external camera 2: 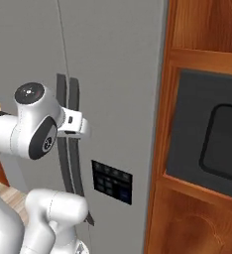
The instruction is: Navigate to the fridge.
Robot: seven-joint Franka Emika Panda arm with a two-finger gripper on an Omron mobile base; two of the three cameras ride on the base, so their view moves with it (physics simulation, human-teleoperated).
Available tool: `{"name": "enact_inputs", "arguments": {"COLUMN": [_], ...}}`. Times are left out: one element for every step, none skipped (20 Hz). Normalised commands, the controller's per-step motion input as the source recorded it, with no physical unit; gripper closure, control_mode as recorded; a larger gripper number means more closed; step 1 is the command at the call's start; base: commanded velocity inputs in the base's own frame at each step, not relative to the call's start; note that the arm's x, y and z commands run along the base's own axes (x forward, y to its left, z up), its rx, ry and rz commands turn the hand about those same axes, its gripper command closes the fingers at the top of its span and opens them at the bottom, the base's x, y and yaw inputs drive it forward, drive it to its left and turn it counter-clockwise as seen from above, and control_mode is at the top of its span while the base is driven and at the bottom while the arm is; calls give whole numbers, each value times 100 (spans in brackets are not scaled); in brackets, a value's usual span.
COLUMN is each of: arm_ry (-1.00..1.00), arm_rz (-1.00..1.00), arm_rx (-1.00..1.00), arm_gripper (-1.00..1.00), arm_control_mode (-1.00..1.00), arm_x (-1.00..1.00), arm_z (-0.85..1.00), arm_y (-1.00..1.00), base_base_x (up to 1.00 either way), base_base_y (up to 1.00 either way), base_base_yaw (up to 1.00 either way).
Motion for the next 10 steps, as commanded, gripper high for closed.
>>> {"name": "enact_inputs", "arguments": {"arm_ry": [0, 0, 0, 0, 0, 0, 0, 0, 0, 0], "arm_rz": [0, 0, 0, 0, 0, 0, 0, 0, 0, 0], "arm_rx": [0, 0, 0, 0, 0, 0, 0, 0, 0, 0], "arm_gripper": [-100, -100, -100, -100, -100, -100, -100, -100, -100, -100], "arm_control_mode": [100, 100, 100, 100, 100, 100, 100, 100, 100, 100], "arm_x": [0, 0, 0, 0, 0, 0, 0, 0, 0, 0], "arm_z": [0, 0, 0, 0, 0, 0, 0, 0, 0, 0], "arm_y": [0, 0, 0, 0, 0, 0, 0, 0, 0, 0], "base_base_x": [0, 0, 37, 57, 62, 70, 79, 94, 100, 100], "base_base_y": [100, 100, 100, 100, 100, 100, 100, 65, 0, -53], "base_base_yaw": [-21, -28, -35, -41, -45, -48, -48, -47, -34, -23]}}
